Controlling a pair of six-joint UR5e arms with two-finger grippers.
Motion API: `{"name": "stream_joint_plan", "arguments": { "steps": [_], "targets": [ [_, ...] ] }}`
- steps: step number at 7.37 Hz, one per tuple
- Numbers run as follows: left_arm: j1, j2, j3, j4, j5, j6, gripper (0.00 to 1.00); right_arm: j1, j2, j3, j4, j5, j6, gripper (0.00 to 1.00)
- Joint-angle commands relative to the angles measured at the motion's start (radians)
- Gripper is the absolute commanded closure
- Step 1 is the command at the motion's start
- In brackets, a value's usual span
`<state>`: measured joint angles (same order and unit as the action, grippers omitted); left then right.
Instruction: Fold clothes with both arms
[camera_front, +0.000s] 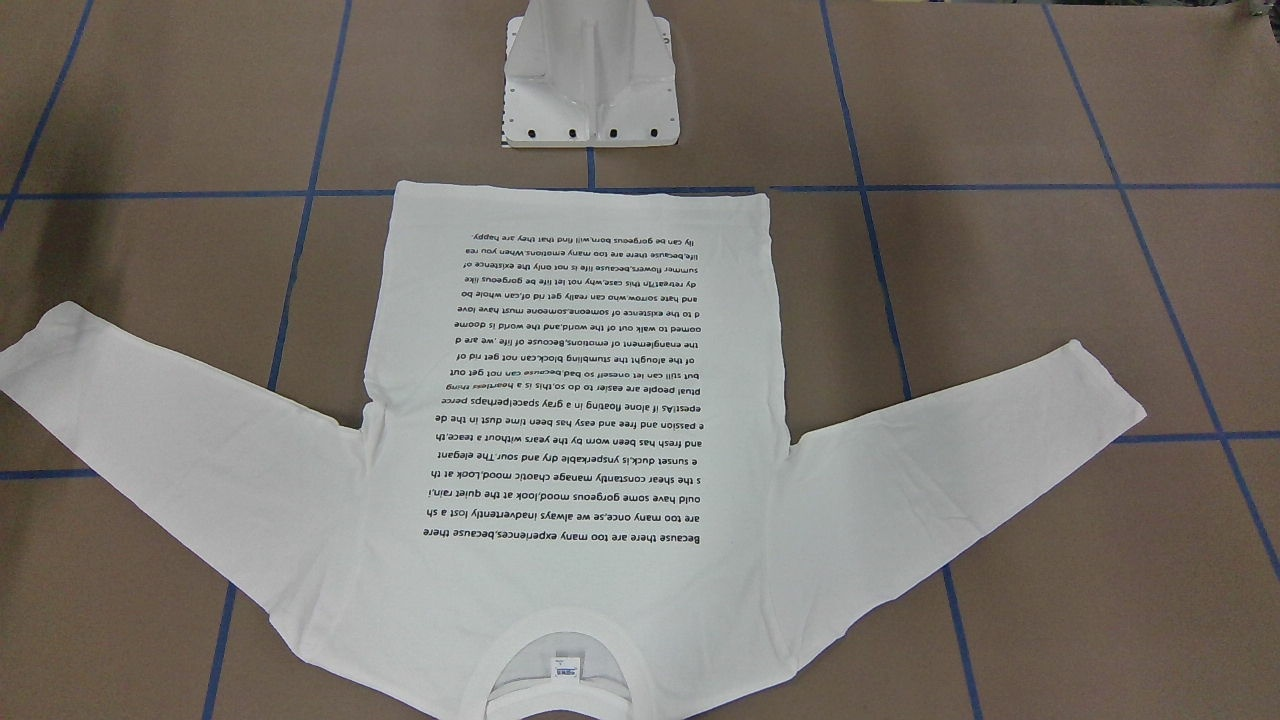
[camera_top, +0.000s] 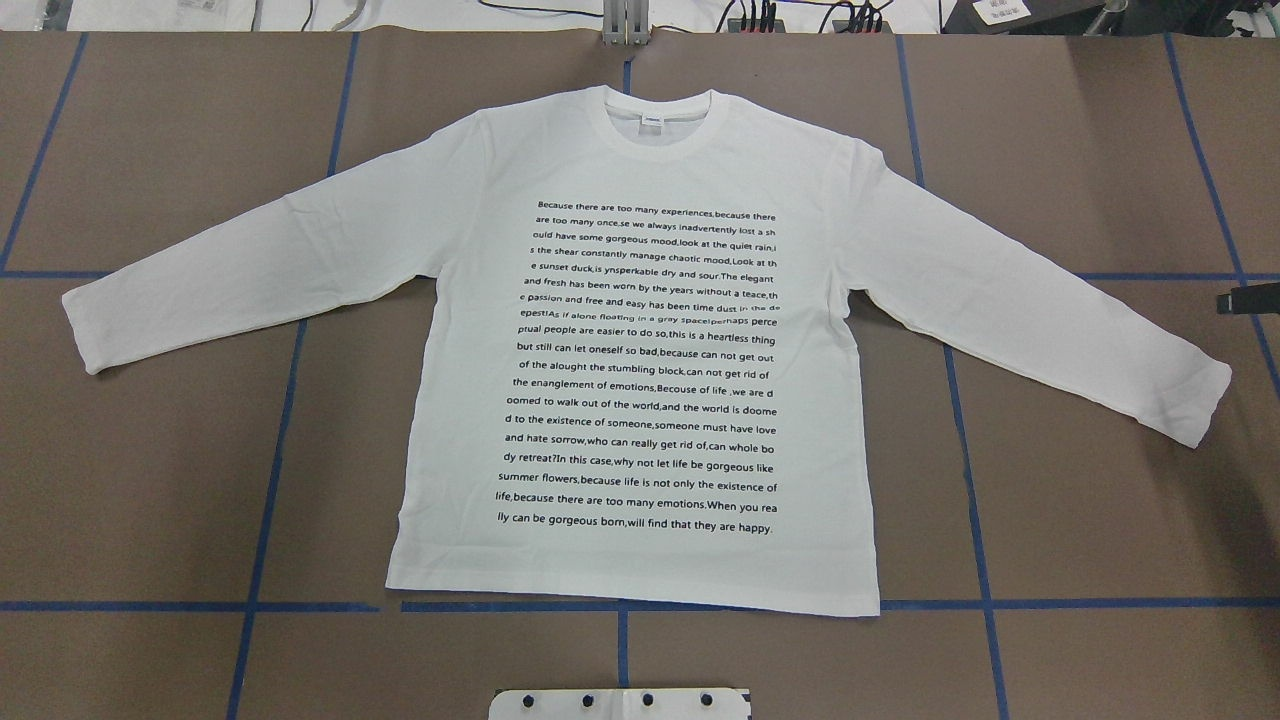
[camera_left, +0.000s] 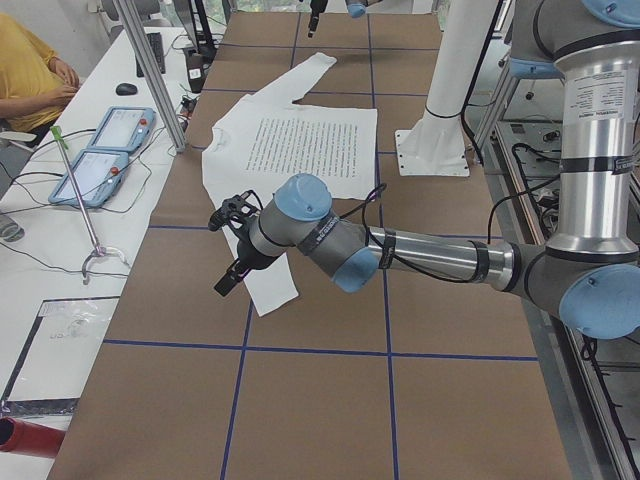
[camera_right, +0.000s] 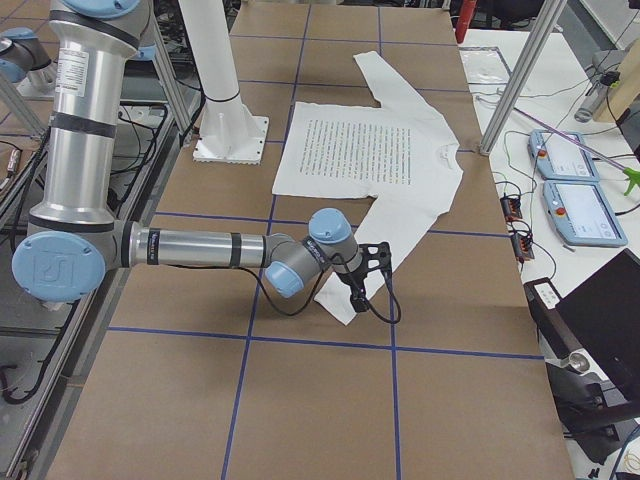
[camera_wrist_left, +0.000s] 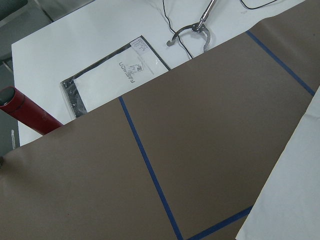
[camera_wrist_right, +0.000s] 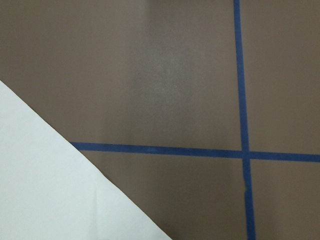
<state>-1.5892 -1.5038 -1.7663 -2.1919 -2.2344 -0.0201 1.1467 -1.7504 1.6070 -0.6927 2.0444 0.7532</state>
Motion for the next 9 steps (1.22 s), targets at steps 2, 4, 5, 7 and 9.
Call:
{"name": "stream_joint_plan", "arguments": {
  "steps": [2, 4, 5, 7, 9],
  "targets": [
    [0.0, 0.0, -0.001, -0.002, -0.001, 0.003, 0.0, -0.208, -0.058, -0.058, 0.179, -0.174, 0.218, 0.16],
    [0.0, 0.002, 0.001, -0.002, -0.001, 0.005, 0.0, -0.232, -0.119, -0.058, 0.22, -0.203, 0.218, 0.26],
    [0.0, 0.004, 0.001, -0.002, -0.001, 0.005, 0.0, -0.252, -0.126, -0.058, 0.22, -0.222, 0.218, 0.29],
    [0.0, 0.004, 0.001, -0.002, -0.001, 0.005, 0.0, -0.271, -0.126, -0.058, 0.22, -0.228, 0.218, 0.34],
    [0.0, 0.002, 0.002, -0.002, -0.001, 0.005, 0.0, -0.278, -0.123, -0.059, 0.22, -0.228, 0.218, 0.42]
  ]
}}
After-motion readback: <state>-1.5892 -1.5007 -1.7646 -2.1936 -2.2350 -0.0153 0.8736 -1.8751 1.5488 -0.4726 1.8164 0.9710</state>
